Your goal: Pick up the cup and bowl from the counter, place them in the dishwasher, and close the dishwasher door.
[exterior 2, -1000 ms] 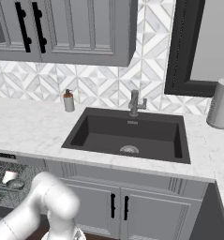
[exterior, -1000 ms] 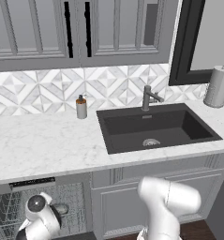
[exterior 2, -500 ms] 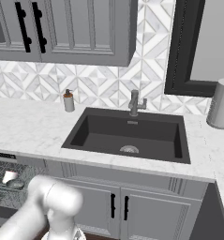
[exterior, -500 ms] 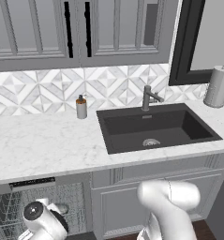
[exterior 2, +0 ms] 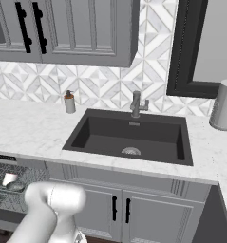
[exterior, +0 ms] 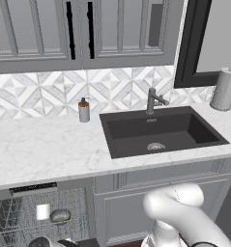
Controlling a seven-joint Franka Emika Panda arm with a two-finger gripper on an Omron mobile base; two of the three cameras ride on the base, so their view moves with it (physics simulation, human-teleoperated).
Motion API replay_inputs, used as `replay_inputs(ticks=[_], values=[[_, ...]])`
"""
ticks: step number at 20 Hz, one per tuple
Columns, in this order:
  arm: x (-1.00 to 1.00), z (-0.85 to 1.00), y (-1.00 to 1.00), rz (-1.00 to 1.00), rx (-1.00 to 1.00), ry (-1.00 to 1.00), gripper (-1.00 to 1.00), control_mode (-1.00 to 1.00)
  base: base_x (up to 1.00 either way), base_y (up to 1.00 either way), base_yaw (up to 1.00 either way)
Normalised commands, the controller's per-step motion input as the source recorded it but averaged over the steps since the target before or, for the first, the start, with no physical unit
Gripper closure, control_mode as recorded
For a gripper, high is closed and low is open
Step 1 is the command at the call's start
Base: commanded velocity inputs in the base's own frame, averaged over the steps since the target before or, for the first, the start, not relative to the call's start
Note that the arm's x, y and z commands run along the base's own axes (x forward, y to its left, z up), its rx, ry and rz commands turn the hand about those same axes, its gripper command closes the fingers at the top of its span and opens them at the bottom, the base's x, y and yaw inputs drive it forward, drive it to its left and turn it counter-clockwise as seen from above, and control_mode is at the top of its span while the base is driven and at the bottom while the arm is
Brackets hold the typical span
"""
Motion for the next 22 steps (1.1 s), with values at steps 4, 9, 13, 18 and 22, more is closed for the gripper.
replay_inputs(ticks=[4, 9, 13, 18, 22], values=[[-1.00, 0.18, -0.21, -0.11, 0.18, 0.00, -1.00, -1.00, 0.00, 0.00, 0.00], [-0.96, -0.11, -0.11, -0.05, 0.14, -0.09, -1.00, -1.00, 0.00, 0.00, 0.00], [-0.76, -0.53, 0.00, -0.02, 0.01, -0.25, -1.00, -1.00, 0.00, 0.00, 0.00], [-0.41, -0.58, 0.26, -0.14, 0.00, -0.33, -1.00, -1.00, 0.00, 0.00, 0.00], [-0.01, -0.62, 0.12, -0.16, 0.00, -0.37, -1.00, -1.00, 0.00, 0.00, 0.00]])
